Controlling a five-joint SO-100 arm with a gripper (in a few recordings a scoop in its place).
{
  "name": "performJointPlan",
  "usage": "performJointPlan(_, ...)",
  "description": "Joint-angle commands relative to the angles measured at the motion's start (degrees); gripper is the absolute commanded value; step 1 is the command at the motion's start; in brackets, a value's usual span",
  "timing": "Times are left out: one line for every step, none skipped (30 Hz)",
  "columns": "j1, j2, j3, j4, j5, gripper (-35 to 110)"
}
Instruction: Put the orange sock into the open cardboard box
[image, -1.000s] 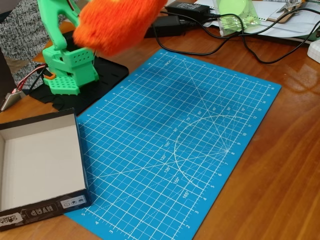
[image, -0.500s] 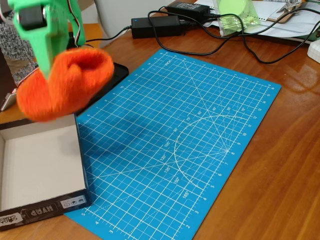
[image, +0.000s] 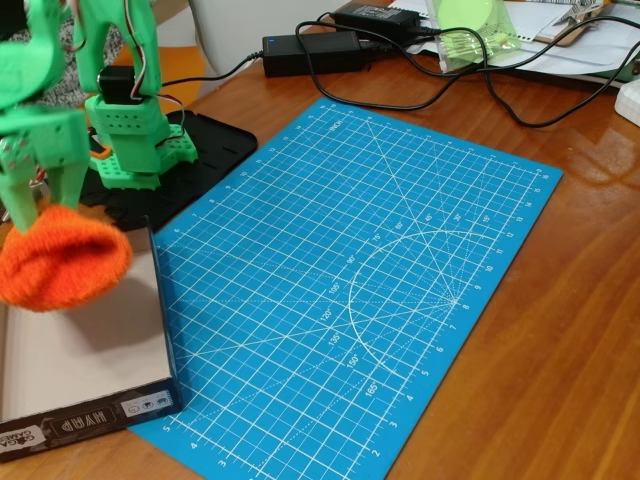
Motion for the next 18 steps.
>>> performJointPlan(6.5,-3.43,1.93,-0.79,0.97,0)
performJointPlan(7.65,-5.1,2.37,-0.97,1.58,0)
performJointPlan(8.44,-6.42,2.9,-0.97,2.2,0)
performJointPlan(8.79,-7.47,3.6,-0.97,2.72,0)
performJointPlan(9.14,-8.09,4.22,-0.97,3.52,0)
performJointPlan(9.4,-8.53,4.66,-0.88,4.39,0)
performJointPlan(9.4,-8.88,4.75,-0.62,5.36,0)
performJointPlan(8.88,-9.05,4.57,0.09,6.5,0)
performJointPlan(7.82,-9.32,3.87,1.14,7.91,0)
performJointPlan(6.59,-9.58,2.64,2.29,9.32,0)
performJointPlan(5.63,-9.84,1.58,2.99,10.63,0)
performJointPlan(5.1,-10.02,0.79,2.9,11.78,0)
performJointPlan(5.01,-10.37,0.26,2.37,12.92,0)
performJointPlan(4.92,-10.81,-0.09,1.93,13.97,0)
performJointPlan(4.75,-11.16,-0.53,1.76,14.77,-1)
performJointPlan(4.75,-11.6,-0.97,1.67,15.12,-1)
performJointPlan(4.66,-11.95,-1.41,1.76,15.29,-1)
performJointPlan(4.66,-12.39,-1.76,1.76,15.56,-1)
